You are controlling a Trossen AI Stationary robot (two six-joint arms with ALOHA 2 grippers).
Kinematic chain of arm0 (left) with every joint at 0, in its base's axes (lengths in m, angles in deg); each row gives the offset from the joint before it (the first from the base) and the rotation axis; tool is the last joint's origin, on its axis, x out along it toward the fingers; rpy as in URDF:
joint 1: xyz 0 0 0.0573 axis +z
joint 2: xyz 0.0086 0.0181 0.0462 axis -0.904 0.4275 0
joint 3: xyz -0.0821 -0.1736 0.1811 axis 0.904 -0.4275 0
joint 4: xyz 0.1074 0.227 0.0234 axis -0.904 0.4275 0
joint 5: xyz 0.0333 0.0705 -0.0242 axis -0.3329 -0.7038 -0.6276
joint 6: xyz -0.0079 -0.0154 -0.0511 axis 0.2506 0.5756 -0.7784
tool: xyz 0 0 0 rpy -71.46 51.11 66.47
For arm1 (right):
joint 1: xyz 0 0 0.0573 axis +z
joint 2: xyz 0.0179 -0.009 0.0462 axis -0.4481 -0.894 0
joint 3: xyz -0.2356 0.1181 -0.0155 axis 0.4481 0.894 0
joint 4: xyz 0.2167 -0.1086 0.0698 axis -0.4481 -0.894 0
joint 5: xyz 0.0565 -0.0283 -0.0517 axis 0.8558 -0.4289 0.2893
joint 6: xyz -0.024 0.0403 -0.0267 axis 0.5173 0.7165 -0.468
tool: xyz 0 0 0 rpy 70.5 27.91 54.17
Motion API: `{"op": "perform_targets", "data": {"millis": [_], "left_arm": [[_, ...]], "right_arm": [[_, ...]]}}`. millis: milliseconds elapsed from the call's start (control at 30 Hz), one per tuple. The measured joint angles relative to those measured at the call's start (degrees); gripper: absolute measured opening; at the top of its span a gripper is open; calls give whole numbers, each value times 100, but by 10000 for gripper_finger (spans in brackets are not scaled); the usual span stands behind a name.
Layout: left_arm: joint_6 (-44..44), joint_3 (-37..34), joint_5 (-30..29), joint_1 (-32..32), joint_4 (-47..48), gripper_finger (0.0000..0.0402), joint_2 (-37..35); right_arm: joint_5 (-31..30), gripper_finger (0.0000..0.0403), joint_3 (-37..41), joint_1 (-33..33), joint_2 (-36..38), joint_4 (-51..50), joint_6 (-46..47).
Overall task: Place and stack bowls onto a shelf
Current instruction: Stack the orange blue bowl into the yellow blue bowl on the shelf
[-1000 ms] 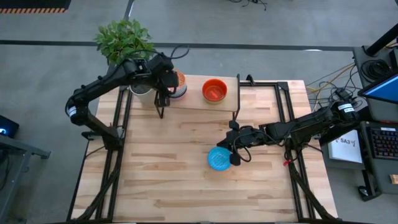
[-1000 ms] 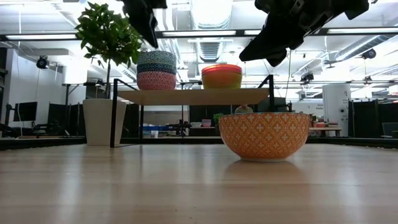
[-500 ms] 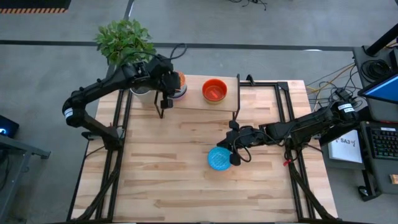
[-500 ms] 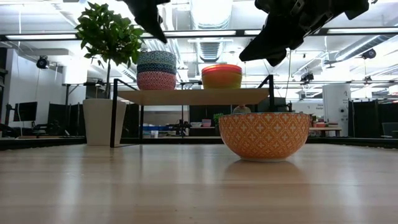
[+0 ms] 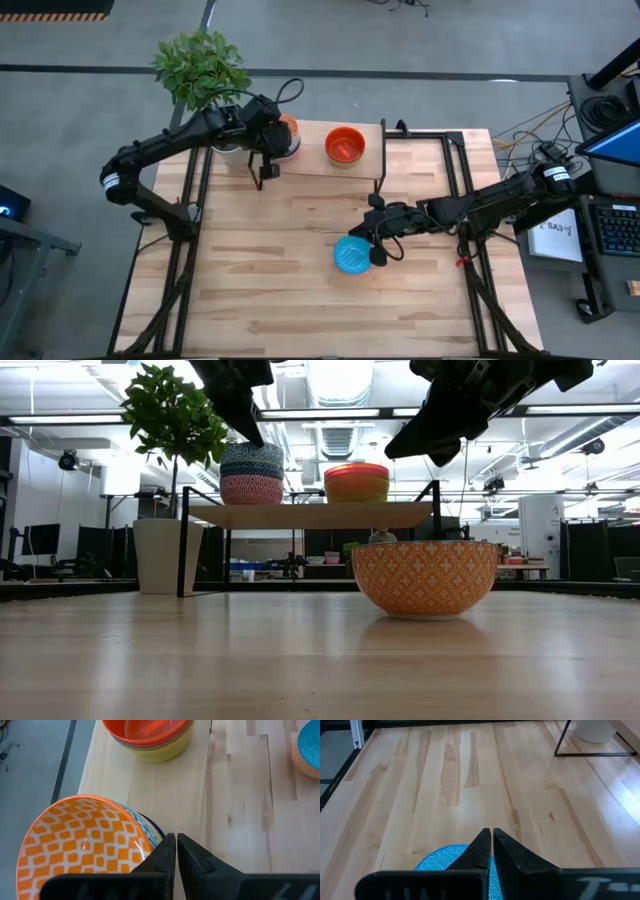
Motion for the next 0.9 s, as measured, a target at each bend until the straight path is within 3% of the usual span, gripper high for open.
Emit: {"op": "perform_targets", "data": {"millis": [333,567,767,900], "left_arm": [[-177,-2,-11,-35,-350,0,-83],[-183,-94,-22,-6,-1827,0,-91],[-105,-549,-693,1,-2286,0,-30],[-109,-824,-733,26,-2376,0,-42]], "right_arm": [[1,9,0,0,0,1,13],[0,9,1,0,0,3,0],[0,9,2,13,0,1,47],[0,9,2,13,0,2,-43]]}}
